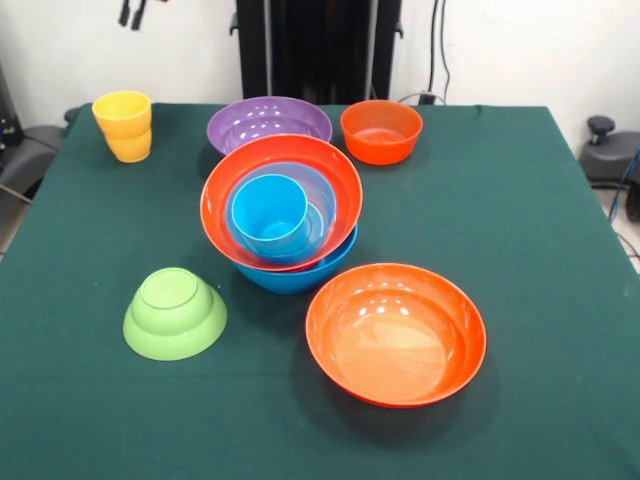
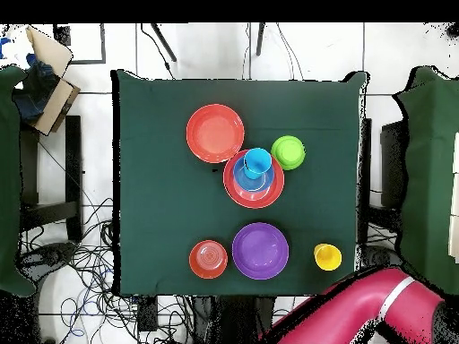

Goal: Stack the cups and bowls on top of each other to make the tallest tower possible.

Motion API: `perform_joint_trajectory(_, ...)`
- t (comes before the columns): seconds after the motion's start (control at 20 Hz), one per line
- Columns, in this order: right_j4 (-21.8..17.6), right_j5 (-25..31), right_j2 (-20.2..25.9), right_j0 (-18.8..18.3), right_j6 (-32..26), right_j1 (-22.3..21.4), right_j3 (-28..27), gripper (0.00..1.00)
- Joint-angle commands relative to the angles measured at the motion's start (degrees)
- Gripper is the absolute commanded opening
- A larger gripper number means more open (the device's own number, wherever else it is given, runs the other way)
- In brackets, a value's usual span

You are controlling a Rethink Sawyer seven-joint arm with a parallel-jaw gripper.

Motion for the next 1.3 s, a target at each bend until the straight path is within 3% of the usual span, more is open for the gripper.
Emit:
perform_joint_trajectory(0.05,-26.58,16.48,1.98,6.37,23.81,-2.72,-7.69,1.0)
perform_joint_trajectory(0.2,-25.89,17.87,2.77,6.55,22.76,-3.03,-7.7,1.0)
perform_joint_trajectory(0.45,-22.68,20.15,7.16,3.13,18.07,-0.78,-11.45,1.0)
perform_joint_trajectory(1.0,-23.87,20.99,11.84,-0.86,16.91,0.96,-14.99,1.0)
perform_joint_trajectory(1.3,-20.58,21.27,12.82,-3.22,14.0,3.53,-16.8,1.0)
